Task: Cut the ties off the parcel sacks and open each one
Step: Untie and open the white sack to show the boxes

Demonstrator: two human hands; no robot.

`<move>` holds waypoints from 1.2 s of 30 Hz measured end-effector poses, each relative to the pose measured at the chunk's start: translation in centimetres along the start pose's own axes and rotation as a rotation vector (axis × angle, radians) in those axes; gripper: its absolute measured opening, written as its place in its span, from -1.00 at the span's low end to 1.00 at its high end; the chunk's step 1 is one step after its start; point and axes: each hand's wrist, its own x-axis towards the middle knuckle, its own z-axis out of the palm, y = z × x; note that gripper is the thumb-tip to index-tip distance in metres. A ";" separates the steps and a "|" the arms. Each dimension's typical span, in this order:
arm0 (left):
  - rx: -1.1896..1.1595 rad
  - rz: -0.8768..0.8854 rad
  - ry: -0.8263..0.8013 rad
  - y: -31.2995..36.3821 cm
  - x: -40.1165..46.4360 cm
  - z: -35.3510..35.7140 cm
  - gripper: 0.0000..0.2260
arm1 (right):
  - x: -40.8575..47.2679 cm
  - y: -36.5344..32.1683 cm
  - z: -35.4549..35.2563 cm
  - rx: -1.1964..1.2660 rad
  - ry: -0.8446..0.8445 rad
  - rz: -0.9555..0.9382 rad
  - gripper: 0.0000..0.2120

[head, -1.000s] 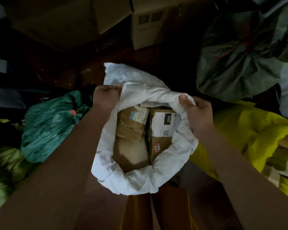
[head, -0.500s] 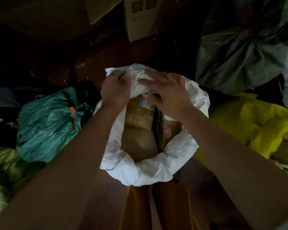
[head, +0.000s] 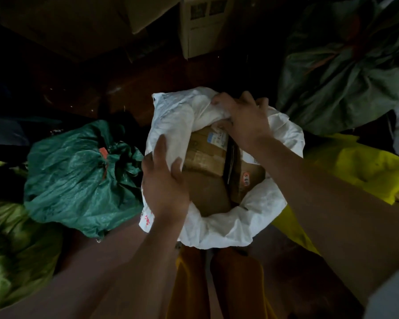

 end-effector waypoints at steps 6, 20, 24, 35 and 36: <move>-0.265 -0.097 0.031 -3.0 4.9 -2.3 -0.85 | -0.4 0.1 -0.9 0.294 0.010 0.006 -0.76; -0.164 0.026 -0.390 6.7 12.5 -1.6 -0.79 | -6.7 4.1 -0.8 1.060 0.105 0.748 -0.79; 0.264 0.147 -0.218 6.4 10.4 -0.4 -0.52 | -7.2 4.7 1.7 1.080 0.088 0.946 -0.79; -0.084 -0.094 -0.125 4.3 4.3 1.3 -0.66 | -7.5 5.2 -0.3 0.301 0.303 0.718 -0.63; -0.119 -0.098 -0.138 4.3 4.4 1.5 -0.68 | -7.2 4.4 -0.5 0.335 0.366 0.569 -0.56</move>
